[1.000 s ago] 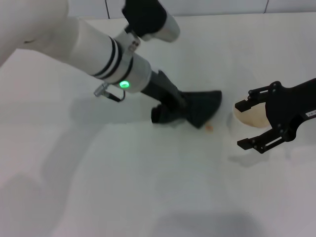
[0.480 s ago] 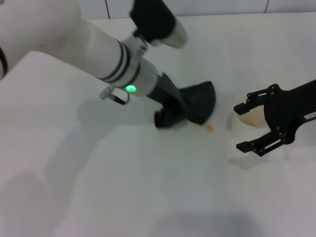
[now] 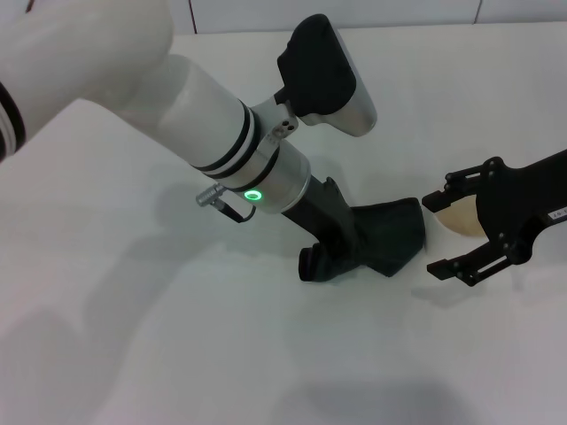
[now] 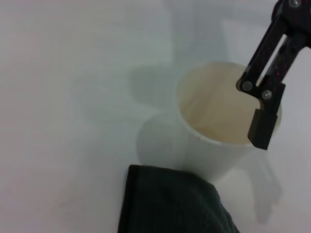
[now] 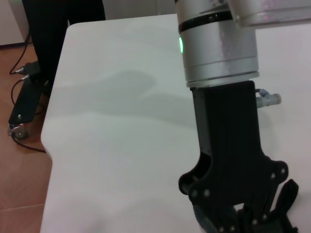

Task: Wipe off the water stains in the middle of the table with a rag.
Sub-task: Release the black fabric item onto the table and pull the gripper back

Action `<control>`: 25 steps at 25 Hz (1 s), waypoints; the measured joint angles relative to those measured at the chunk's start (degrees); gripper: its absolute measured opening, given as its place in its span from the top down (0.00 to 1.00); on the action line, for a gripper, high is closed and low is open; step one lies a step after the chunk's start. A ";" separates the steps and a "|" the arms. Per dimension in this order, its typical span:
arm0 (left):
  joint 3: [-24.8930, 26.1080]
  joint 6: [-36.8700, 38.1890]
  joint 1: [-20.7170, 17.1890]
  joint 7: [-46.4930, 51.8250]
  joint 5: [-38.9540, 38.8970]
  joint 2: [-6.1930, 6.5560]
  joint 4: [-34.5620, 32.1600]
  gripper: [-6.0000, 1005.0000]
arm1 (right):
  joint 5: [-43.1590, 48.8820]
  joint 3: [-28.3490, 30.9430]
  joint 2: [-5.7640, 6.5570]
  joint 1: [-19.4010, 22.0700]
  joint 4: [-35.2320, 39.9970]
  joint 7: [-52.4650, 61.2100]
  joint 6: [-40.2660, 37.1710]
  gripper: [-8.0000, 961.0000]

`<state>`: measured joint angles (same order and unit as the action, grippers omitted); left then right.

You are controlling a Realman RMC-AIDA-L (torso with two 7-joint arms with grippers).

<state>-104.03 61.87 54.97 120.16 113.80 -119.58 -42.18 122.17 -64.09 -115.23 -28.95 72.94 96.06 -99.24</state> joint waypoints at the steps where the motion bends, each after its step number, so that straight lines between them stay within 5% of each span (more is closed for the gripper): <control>1: 0.14 -0.09 -0.05 0.14 0.09 0.02 0.00 0.93 | 0.00 0.01 0.00 0.00 0.00 0.00 0.01 0.09; 15: 18.11 -9.91 -1.38 4.59 11.36 0.22 6.52 0.93 | 0.00 -0.50 -0.07 -0.02 0.07 0.00 0.15 0.09; 21: 16.97 -6.38 -1.17 1.01 9.22 -0.12 6.23 0.93 | -0.01 -0.50 -0.08 -0.16 0.02 -0.05 0.26 0.09; 25: 11.27 -4.71 -0.50 -2.00 2.69 -0.05 5.70 0.93 | -0.01 -0.50 -0.03 -0.18 0.04 -0.05 0.28 0.09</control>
<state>-92.76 57.15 54.47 118.17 116.49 -119.63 -36.48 122.16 -64.60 -115.26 -29.13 72.98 96.02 -98.96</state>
